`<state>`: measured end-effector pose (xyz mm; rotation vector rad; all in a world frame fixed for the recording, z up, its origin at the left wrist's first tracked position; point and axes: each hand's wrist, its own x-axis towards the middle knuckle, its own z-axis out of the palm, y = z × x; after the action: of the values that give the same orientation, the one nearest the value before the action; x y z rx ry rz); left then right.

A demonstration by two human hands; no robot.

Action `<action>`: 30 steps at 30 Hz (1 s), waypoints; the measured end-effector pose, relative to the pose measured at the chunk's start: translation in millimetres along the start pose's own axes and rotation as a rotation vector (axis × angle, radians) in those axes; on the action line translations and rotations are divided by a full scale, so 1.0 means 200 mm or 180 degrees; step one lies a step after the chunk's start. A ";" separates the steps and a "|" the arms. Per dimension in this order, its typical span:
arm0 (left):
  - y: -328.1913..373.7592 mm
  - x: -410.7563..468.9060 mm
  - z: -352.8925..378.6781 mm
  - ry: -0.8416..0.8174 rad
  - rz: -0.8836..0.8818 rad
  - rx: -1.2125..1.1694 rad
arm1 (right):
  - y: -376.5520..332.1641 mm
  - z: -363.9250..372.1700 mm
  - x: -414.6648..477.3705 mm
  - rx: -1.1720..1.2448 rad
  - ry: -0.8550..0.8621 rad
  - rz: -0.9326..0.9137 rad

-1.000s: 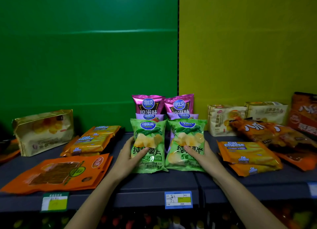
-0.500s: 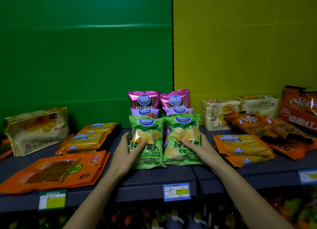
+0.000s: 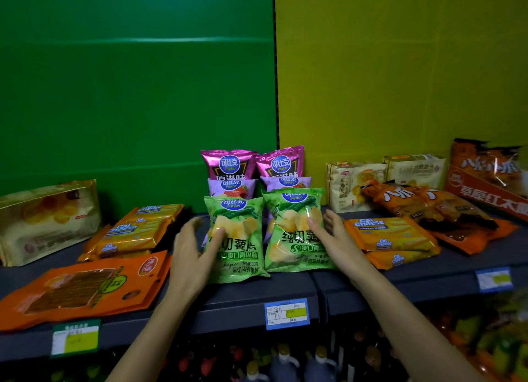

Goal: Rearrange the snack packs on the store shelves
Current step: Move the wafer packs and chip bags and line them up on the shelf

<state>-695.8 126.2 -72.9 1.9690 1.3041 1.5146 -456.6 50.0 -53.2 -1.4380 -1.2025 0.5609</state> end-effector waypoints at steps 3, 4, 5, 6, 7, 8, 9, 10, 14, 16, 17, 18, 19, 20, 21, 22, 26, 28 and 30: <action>0.06 -0.01 -0.01 0.0391 0.0278 -0.0080 | -0.04 -0.04 -0.03 -0.0096 0.0016 -0.0188; 0.09 -0.01 0.00 0.0484 0.0387 -0.0169 | -0.05 -0.07 -0.05 -0.0136 0.0046 -0.0269; 0.12 -0.02 0.00 0.0542 0.0475 -0.0269 | -0.07 -0.09 -0.06 -0.0195 0.0080 -0.0337; 0.17 -0.03 0.02 0.0558 0.0540 -0.0376 | -0.08 -0.13 -0.07 -0.0257 0.0111 -0.0393; 0.21 -0.04 0.03 0.0543 0.0606 -0.0478 | -0.09 -0.17 -0.07 -0.0330 0.0140 -0.0452; 0.26 -0.05 0.06 0.0512 0.0675 -0.0546 | -0.09 -0.22 -0.07 -0.0423 0.0181 -0.0520; 0.31 -0.06 0.08 0.0476 0.0750 -0.0577 | -0.09 -0.27 -0.07 -0.0527 0.0229 -0.0579; 0.36 -0.07 0.11 0.0415 0.0822 -0.0578 | -0.09 -0.32 -0.07 -0.0614 0.0271 -0.0614; 0.54 -0.13 0.28 -0.0038 0.1150 -0.0561 | -0.06 -0.57 -0.02 -0.0904 0.0458 -0.0626; 0.61 -0.17 0.39 -0.0273 0.1200 -0.0628 | -0.03 -0.68 0.01 -0.0987 0.0571 -0.0529; 0.64 -0.19 0.45 -0.0380 0.1176 -0.0629 | 0.00 -0.74 0.03 -0.1063 0.0606 -0.0440; 0.67 -0.21 0.52 -0.0476 0.1136 -0.0573 | 0.02 -0.79 0.05 -0.1187 0.0625 -0.0351; 0.68 -0.22 0.58 -0.0570 0.1088 -0.0480 | 0.05 -0.84 0.07 -0.1342 0.0621 -0.0282; 0.70 -0.22 0.65 -0.0660 0.1010 -0.0385 | 0.08 -0.88 0.09 -0.1513 0.0603 -0.0228; 0.70 -0.23 0.71 -0.0719 0.0896 -0.0277 | 0.11 -0.91 0.11 -0.1694 0.0584 -0.0169; 0.70 -0.23 0.76 -0.0722 0.0770 -0.0162 | 0.13 -0.93 0.12 -0.1874 0.0555 -0.0103; 0.73 -0.27 0.92 -0.0520 0.0213 0.0404 | 0.19 -0.98 0.16 -0.2410 0.0131 0.0136; 0.76 -0.31 0.96 -0.0548 -0.0064 0.0536 | 0.20 -0.98 0.16 -0.2629 -0.0079 0.0155; 0.79 -0.33 1.00 -0.0685 -0.0326 0.0569 | 0.19 -0.98 0.16 -0.2777 -0.0188 0.0136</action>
<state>-446.8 40.4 -73.9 2.0709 1.4635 1.1383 -263.3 -2.5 -28.6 -2.1798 -1.5571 0.0799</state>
